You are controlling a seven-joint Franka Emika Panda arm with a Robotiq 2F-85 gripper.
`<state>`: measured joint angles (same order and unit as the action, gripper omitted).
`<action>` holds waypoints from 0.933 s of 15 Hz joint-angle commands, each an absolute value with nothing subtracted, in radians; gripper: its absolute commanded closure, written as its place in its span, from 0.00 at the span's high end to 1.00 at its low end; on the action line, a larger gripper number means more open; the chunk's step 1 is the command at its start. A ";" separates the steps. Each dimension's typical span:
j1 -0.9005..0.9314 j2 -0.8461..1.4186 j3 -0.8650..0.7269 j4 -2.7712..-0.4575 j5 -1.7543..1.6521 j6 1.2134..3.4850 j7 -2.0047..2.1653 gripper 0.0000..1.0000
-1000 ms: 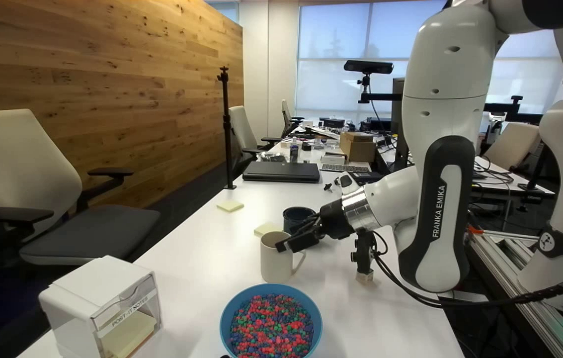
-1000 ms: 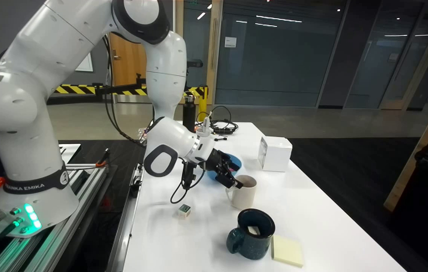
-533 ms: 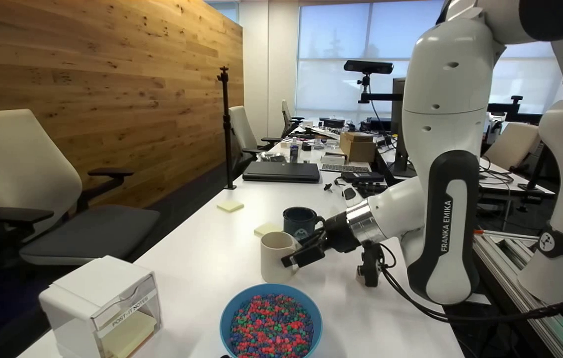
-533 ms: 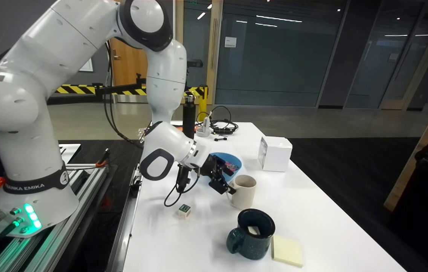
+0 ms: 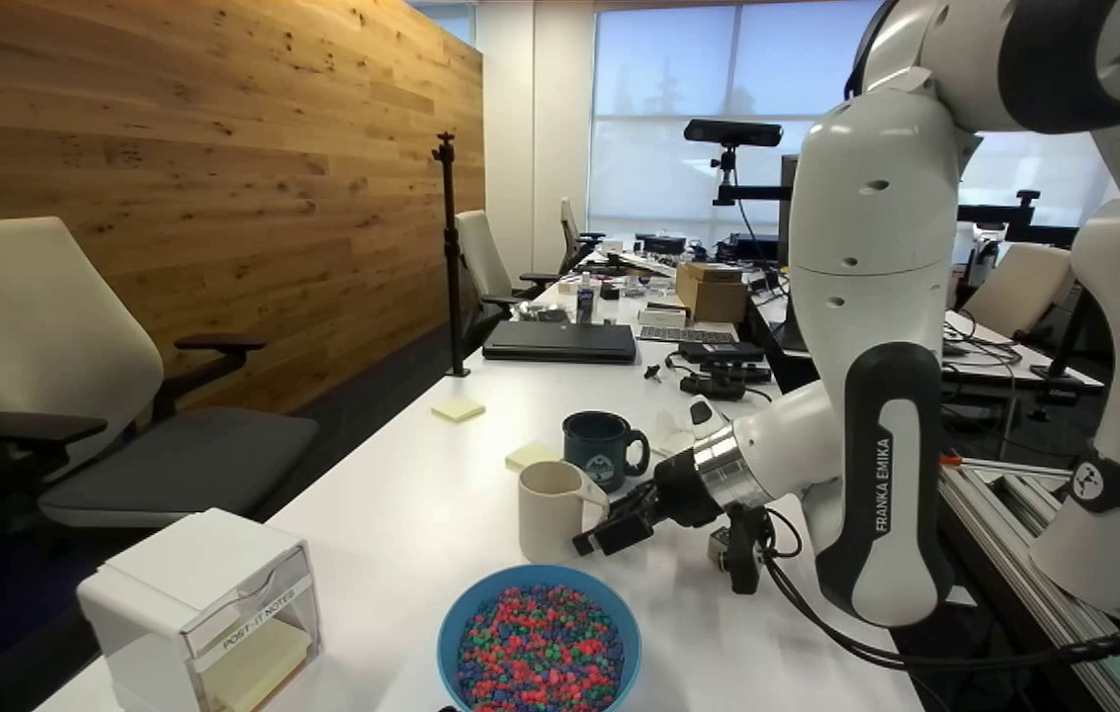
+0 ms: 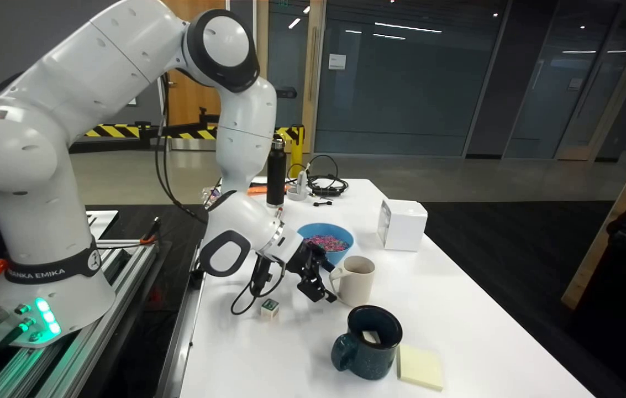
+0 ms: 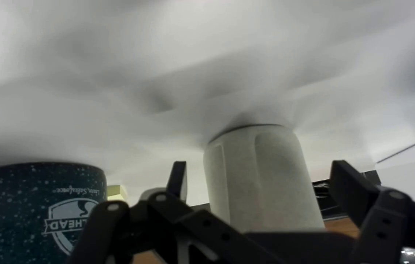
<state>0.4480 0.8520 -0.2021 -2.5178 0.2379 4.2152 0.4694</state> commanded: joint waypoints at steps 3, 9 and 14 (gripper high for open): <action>0.485 0.896 -0.274 -2.466 0.214 4.240 0.525 1.00; 0.522 0.918 -0.318 -2.443 0.218 4.240 0.553 0.44; 0.549 0.935 -0.346 -2.434 0.213 4.240 0.580 0.09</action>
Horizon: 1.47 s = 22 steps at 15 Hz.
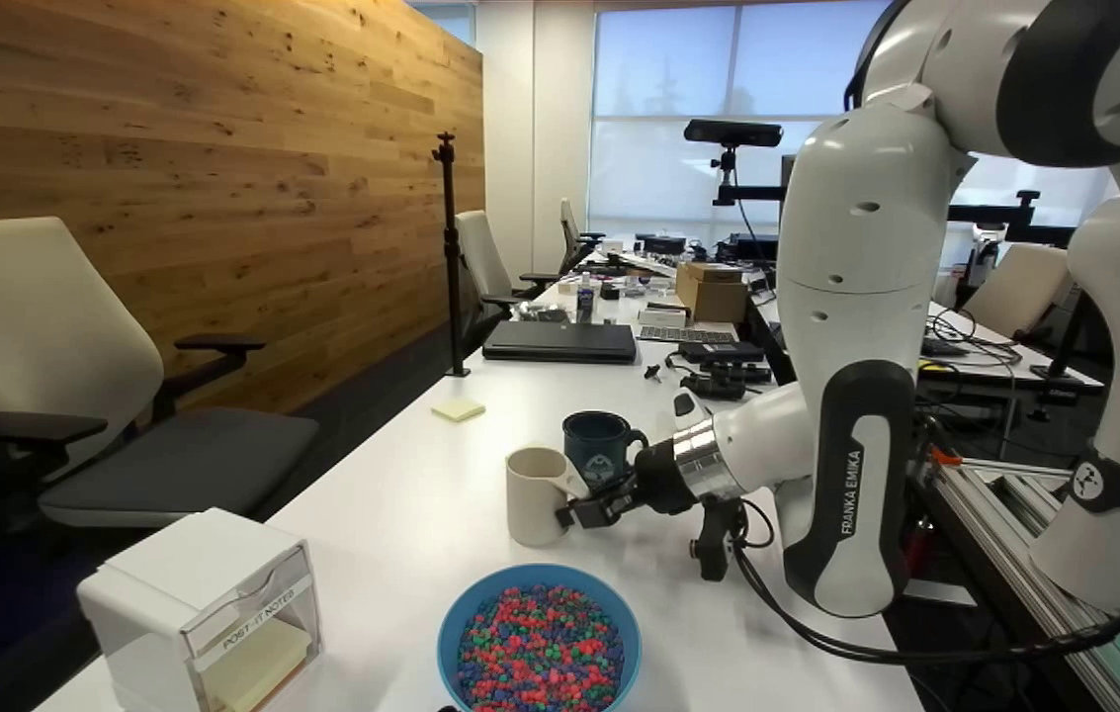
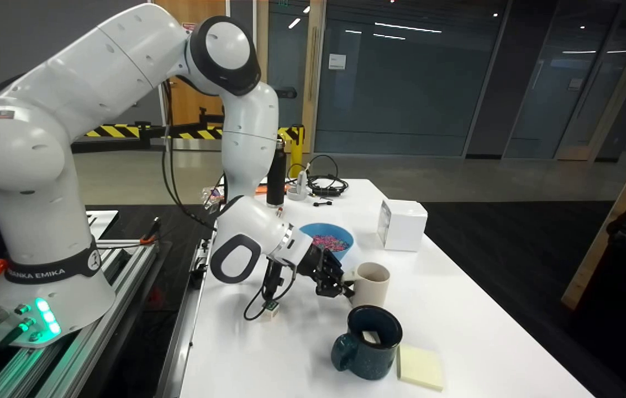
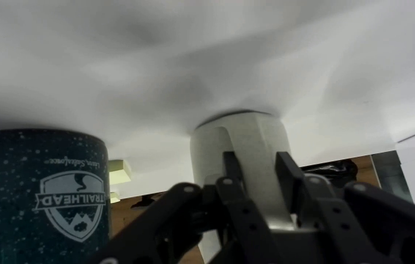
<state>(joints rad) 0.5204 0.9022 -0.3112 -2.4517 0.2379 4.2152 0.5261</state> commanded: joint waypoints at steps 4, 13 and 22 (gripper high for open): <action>0.580 0.941 -0.377 -2.434 0.211 4.240 0.594 0.06; 0.639 0.972 -0.456 -2.461 0.140 4.238 0.548 0.06; 0.767 0.668 -0.571 -2.609 0.075 4.131 0.433 0.06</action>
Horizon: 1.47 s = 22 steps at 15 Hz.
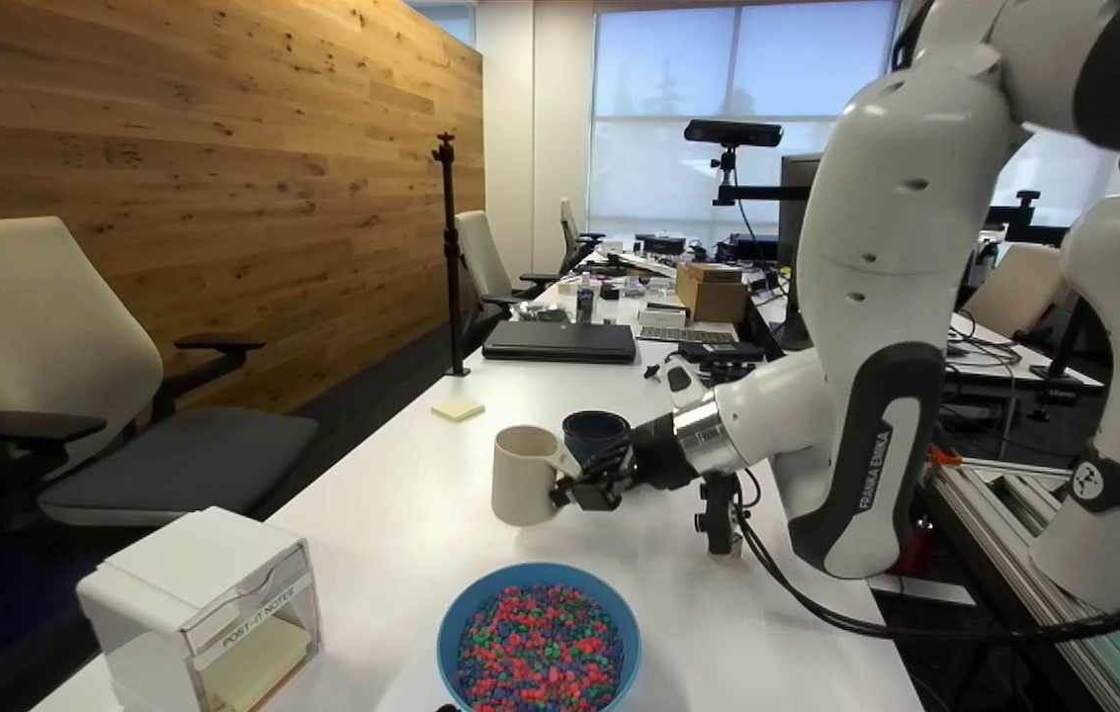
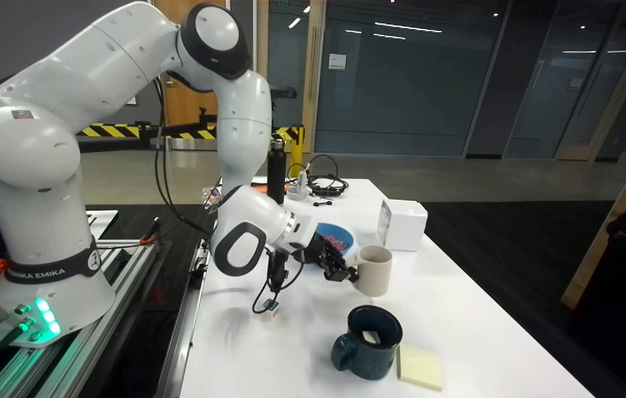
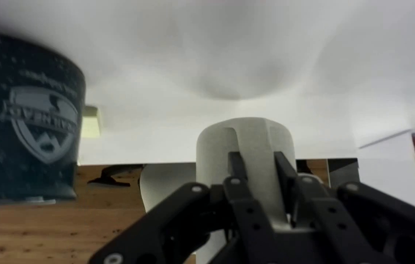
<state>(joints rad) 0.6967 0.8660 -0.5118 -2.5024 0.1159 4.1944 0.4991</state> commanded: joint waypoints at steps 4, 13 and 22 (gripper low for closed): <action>0.921 0.470 -0.696 -2.636 0.075 3.952 0.345 0.06; 1.419 0.319 -1.098 -2.463 0.419 3.432 0.057 0.06; 1.845 0.444 -1.511 -2.455 0.461 3.281 0.095 0.06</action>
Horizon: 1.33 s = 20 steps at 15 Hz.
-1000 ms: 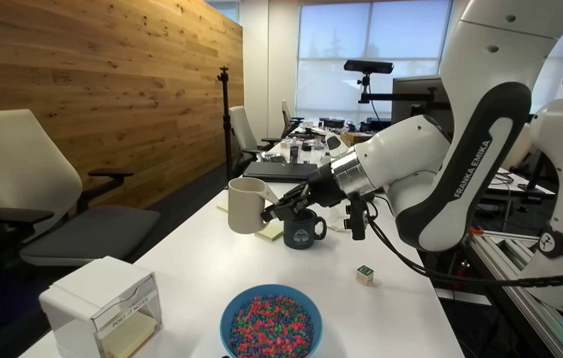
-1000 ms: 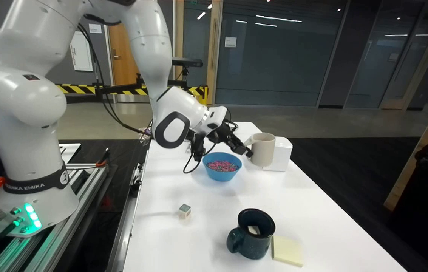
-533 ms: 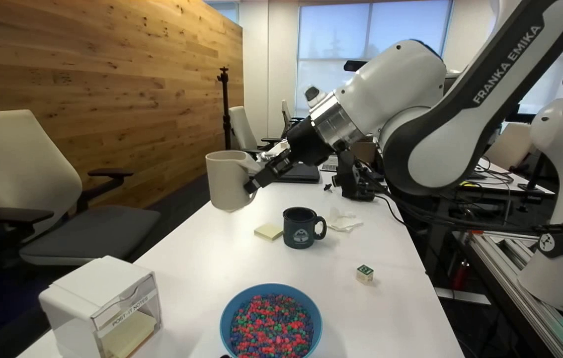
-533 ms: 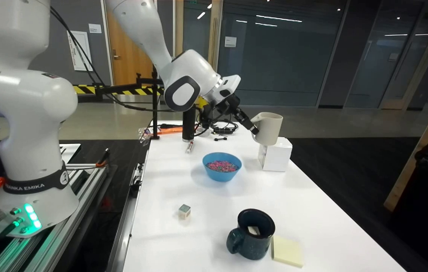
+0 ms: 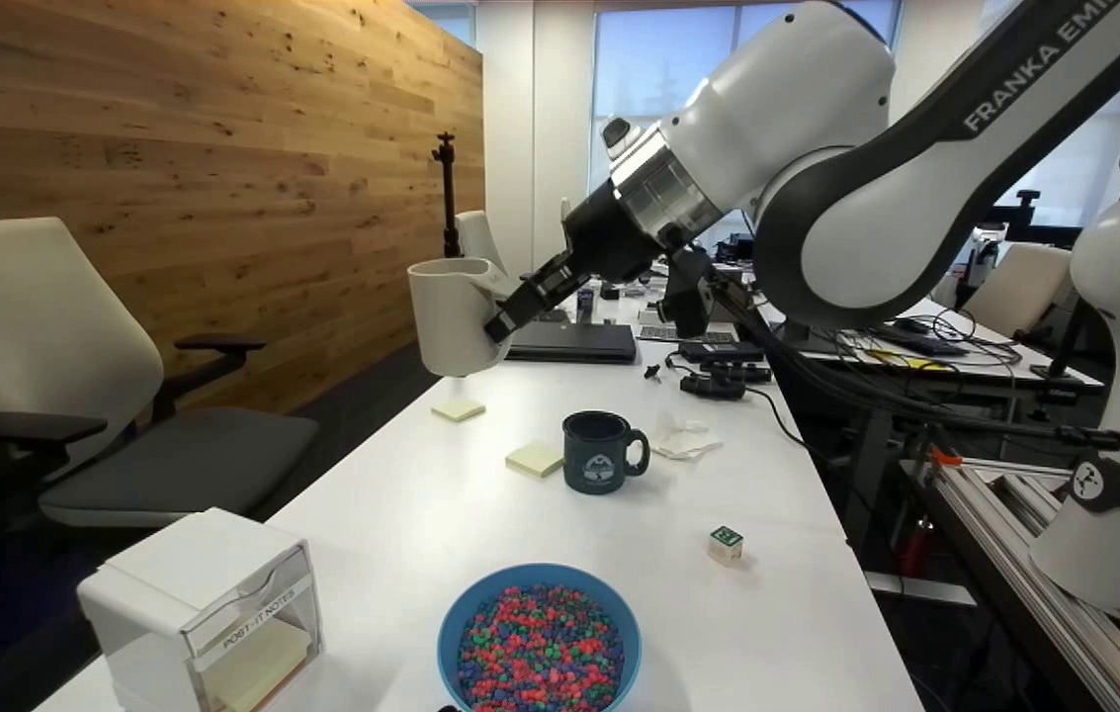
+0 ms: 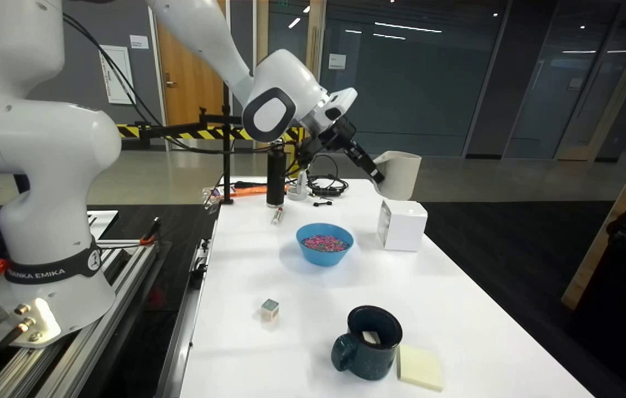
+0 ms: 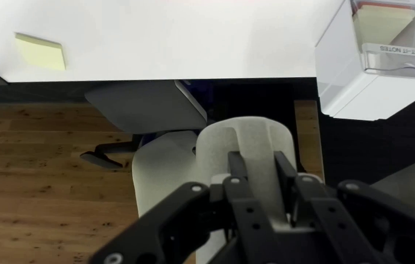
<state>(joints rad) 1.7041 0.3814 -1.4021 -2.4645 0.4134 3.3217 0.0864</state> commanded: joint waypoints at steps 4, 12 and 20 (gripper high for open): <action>2.011 0.526 -1.644 -2.503 0.454 3.181 0.171 0.06; 2.245 0.678 -1.824 -2.575 0.431 2.944 0.277 0.06; 2.391 0.775 -1.920 -2.603 0.439 2.817 0.299 0.06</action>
